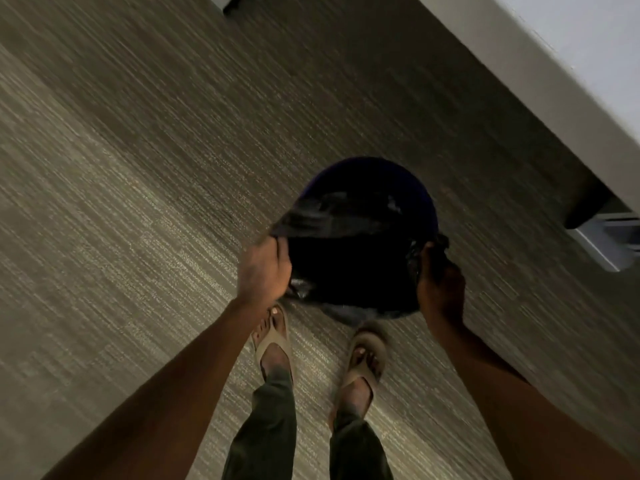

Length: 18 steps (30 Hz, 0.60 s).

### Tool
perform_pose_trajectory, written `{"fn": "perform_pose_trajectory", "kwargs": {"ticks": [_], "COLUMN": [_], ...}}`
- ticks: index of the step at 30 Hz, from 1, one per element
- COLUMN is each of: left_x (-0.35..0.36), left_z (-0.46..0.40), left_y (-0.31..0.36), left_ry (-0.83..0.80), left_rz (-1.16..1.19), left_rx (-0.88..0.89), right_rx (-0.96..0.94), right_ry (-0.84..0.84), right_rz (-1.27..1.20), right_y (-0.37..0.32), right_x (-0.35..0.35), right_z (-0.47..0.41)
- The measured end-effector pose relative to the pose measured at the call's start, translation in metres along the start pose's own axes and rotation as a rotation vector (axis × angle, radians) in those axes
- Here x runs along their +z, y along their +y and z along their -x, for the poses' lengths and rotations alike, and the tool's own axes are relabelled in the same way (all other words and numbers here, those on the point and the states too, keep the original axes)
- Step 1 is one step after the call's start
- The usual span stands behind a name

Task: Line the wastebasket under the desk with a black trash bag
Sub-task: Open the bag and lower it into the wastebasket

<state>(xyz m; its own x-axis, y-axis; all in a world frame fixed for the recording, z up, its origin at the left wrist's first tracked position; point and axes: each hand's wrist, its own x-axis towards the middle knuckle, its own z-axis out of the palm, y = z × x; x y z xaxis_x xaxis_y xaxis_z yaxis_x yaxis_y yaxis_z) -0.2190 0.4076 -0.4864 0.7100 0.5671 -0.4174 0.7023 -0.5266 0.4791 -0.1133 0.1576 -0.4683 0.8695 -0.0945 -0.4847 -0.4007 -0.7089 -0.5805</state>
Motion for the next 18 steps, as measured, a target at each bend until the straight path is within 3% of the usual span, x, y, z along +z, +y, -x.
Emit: {"fn": "perform_pose_trajectory", "kwargs": {"ticks": [3,8,10,14,18], "left_x": [0.004,-0.005,-0.010,-0.004,0.002], "left_z": [0.010,-0.031,-0.054,-0.114,-0.146], "left_y": [-0.010,0.002,0.010,0.008,-0.003], "left_ry": [-0.047,0.070,-0.030,-0.202,-0.274], "left_rz": [-0.024,0.094,0.253,0.650,0.638], "left_rx": [0.018,-0.031,-0.015,-0.365,-0.344], "right_rx": [0.025,-0.024,-0.017,-0.028,-0.006], "right_ry": [-0.032,0.124,0.167,0.155,0.124], "right_rz": [0.000,0.026,0.090,0.101,0.130], "right_y": [0.015,-0.005,-0.013,-0.021,-0.027], "right_x": [0.002,0.001,0.005,0.014,0.019], "right_z": [-0.002,-0.041,-0.065,-0.107,-0.137]}}
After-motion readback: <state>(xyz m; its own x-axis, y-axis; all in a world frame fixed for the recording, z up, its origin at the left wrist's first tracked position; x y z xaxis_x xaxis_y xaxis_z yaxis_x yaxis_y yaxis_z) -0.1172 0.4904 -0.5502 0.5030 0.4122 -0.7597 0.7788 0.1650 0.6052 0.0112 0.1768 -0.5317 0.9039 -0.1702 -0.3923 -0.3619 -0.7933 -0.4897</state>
